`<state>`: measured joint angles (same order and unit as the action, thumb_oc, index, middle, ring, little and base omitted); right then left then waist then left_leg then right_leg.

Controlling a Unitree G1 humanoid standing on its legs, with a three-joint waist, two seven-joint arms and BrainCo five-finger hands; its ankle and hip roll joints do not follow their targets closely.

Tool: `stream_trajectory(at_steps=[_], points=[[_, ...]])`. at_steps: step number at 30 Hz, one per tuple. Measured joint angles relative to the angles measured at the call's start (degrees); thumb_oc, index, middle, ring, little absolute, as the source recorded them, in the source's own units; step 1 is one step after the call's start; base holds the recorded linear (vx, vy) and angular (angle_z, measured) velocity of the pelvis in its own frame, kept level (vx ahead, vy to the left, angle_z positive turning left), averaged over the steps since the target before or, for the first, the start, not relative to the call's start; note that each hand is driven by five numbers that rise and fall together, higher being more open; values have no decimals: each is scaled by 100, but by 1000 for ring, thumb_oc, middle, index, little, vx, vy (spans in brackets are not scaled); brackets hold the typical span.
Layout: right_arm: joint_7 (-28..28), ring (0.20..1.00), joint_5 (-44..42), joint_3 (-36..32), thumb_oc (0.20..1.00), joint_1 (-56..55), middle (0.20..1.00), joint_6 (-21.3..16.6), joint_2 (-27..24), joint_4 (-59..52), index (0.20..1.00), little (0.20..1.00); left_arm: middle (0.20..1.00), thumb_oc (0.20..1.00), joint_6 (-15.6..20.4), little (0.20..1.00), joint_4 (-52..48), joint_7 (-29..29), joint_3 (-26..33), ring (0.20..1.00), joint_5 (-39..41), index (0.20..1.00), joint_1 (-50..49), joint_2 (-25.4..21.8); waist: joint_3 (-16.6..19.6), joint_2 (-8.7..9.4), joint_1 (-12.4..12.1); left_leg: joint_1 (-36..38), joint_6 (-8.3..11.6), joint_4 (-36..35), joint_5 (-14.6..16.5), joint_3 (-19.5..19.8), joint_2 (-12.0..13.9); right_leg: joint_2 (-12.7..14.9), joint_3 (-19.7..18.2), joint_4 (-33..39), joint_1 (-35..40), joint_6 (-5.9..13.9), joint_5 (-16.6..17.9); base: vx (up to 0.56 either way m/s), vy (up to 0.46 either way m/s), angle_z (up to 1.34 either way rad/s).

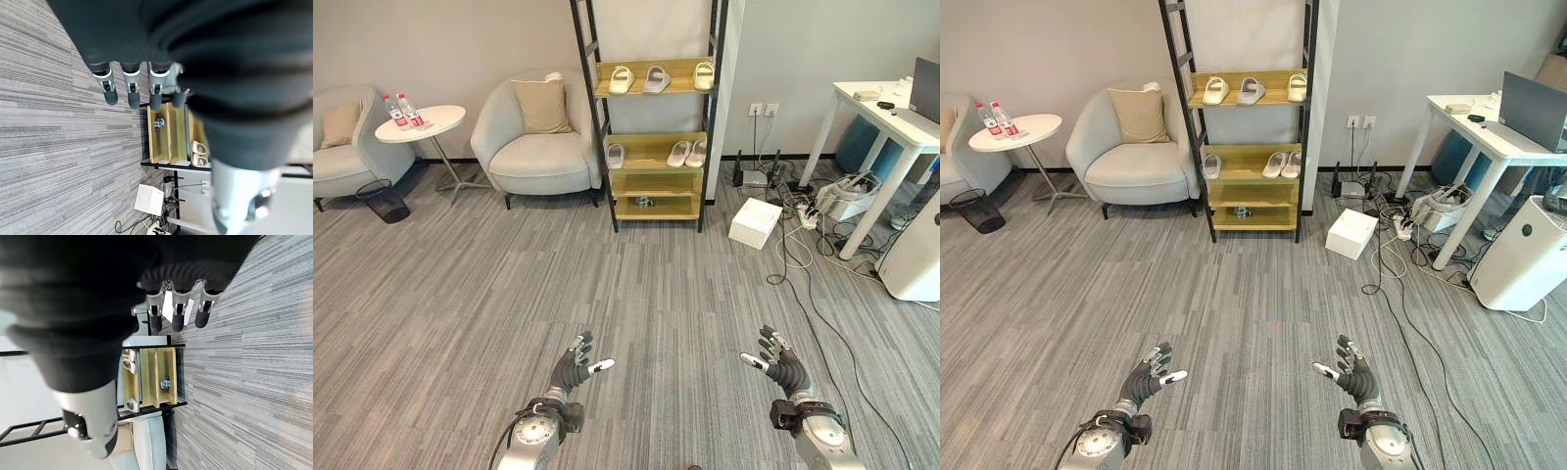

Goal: Arrange the slippers neatly on the shoe rack.

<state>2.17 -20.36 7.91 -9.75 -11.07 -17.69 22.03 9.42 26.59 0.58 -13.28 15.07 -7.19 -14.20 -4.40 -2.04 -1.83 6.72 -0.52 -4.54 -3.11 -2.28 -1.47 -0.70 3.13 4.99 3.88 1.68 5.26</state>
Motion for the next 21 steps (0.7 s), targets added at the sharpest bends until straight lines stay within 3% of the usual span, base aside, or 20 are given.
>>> stream_trajectory(at_steps=[21], points=[[-10,1000,-7,64,1000,27,1000,31,99,5,1000,1000,1000,1000,-17,1000,2,155,13,1000,1,1000,-40,0,-69,64,-8,-101,9,0,-15,-9,-9,5,-17,-1,-115,3,40,-11,4,0]])
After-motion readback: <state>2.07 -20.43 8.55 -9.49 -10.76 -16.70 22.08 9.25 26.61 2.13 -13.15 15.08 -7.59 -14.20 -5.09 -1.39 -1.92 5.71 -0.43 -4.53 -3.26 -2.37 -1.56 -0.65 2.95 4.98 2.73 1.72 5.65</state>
